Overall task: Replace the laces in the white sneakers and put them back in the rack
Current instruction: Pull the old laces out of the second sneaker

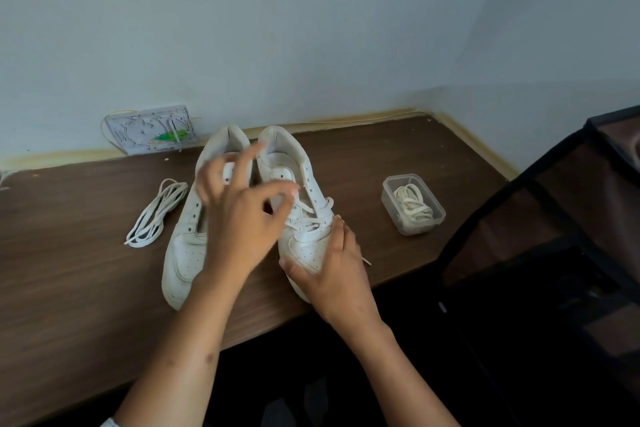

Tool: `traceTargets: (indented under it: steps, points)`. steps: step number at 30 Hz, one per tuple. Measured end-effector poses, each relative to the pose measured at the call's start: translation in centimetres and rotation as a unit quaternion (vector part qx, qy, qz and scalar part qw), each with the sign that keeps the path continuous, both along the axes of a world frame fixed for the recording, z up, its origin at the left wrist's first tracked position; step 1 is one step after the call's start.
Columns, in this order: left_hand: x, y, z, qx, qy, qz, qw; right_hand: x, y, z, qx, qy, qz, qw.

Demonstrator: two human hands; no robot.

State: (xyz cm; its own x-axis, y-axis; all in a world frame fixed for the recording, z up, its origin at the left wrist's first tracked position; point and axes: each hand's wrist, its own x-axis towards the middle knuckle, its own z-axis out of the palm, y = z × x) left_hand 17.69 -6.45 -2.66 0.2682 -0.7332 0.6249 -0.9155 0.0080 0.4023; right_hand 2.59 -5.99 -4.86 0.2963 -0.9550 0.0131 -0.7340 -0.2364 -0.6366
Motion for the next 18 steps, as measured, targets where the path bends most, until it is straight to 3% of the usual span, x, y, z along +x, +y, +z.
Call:
traceTargets:
  steps: [2, 5, 7, 10, 13, 15, 18]
  points:
    - [-1.3, -0.1, -0.6, 0.06, -0.067, -0.028, 0.996, 0.0, 0.1, 0.1, 0.0, -0.005, 0.002, 1.0]
    - [-2.4, -0.4, -1.2, 0.083, -0.087, -0.02, 0.993, -0.1, 0.1, 0.3, 0.007, -0.006, 0.007, 1.0]
    - [-2.2, -0.6, -1.0, 0.047, -0.081, -0.008, 0.996, 0.0, 0.1, 0.3, 0.006, -0.003, 0.007, 1.0]
    - [-1.4, -0.3, -0.1, -0.081, -0.042, 0.045, 0.995, 0.0, 0.0, 0.1, -0.003, 0.001, 0.003, 1.0]
    - [-0.5, 0.2, 1.0, -0.209, 0.047, 0.132, 0.968, 0.0, -0.1, -0.1, -0.004, 0.002, 0.0, 1.0]
    - [-0.1, 0.4, 1.4, -0.232, 0.094, 0.174, 0.952, 0.0, -0.1, -0.1, -0.002, 0.002, -0.001, 1.0]
    - [0.3, 0.4, 1.2, -0.181, 0.074, 0.15, 0.969, 0.0, -0.1, -0.2, -0.003, 0.001, -0.002, 1.0]
